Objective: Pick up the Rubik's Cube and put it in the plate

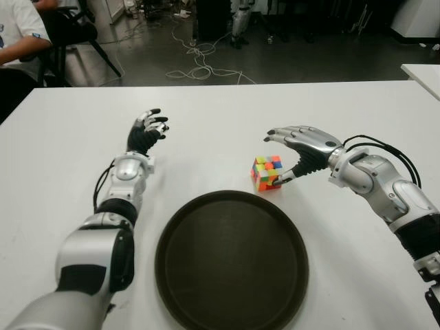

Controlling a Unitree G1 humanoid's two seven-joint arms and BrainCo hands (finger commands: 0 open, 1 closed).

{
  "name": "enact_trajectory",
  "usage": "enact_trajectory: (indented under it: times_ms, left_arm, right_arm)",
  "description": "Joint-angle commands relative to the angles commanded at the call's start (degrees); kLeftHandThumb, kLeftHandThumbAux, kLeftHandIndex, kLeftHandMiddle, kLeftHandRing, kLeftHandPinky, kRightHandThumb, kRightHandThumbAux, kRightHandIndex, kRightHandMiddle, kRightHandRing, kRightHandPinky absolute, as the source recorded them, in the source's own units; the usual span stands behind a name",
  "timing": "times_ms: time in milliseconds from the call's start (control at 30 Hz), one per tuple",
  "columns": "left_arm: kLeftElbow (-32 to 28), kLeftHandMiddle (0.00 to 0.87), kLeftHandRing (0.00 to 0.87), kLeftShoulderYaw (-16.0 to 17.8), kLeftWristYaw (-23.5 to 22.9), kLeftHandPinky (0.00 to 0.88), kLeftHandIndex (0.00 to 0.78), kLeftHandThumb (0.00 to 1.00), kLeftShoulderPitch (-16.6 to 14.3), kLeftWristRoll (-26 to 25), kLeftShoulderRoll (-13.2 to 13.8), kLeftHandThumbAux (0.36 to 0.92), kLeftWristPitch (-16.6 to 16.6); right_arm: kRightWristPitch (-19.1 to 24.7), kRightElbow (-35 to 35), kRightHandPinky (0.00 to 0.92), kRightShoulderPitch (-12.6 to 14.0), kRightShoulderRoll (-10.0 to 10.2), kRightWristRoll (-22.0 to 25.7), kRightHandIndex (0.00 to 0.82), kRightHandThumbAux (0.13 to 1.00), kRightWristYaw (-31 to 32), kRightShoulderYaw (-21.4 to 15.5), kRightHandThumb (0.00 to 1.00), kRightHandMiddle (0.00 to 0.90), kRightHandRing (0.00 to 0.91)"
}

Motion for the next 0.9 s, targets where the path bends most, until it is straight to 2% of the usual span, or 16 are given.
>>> enact_trajectory:
  times_ms: [500, 633, 767, 900]
  left_arm:
    - [0.0, 0.297, 0.307, 0.0, 0.4, 0.328, 0.208, 0.510, -0.1, 0.0, -0.1, 0.719, -0.2]
    - [0.1, 0.294, 0.309, -0.1, 0.6, 0.331, 0.207, 0.516, -0.2, 0.0, -0.1, 0.724, -0.2]
    - [0.1, 0.300, 0.311, -0.2, 0.6, 0.321, 0.212, 0.497, -0.3, 0.2, -0.1, 0.735, 0.0]
    - [0.2, 0.308, 0.314, -0.4, 0.5, 0.308, 0.210, 0.450, -0.4, 0.3, -0.1, 0.739, 0.2]
  right_arm:
    - [0.8, 1.5, 0.102, -0.7, 1.2, -0.5, 0.059, 0.420, 0.1, 0.4, 0.000, 0.085, 0.084]
    - [1.0, 4.8, 0.105, -1.6, 3.5, -1.9, 0.062, 0.427, -2.1, 1.9, 0.000, 0.091, 0.088]
    - [-0.5, 7.1, 0.105, -2.3, 3.8, -1.7, 0.065, 0.430, -3.6, 2.1, 0.000, 0.094, 0.089]
    - [-1.2, 9.6, 0.101, -3.1, 4.8, -1.4, 0.068, 0.418, -4.3, 2.7, 0.000, 0.095, 0.085]
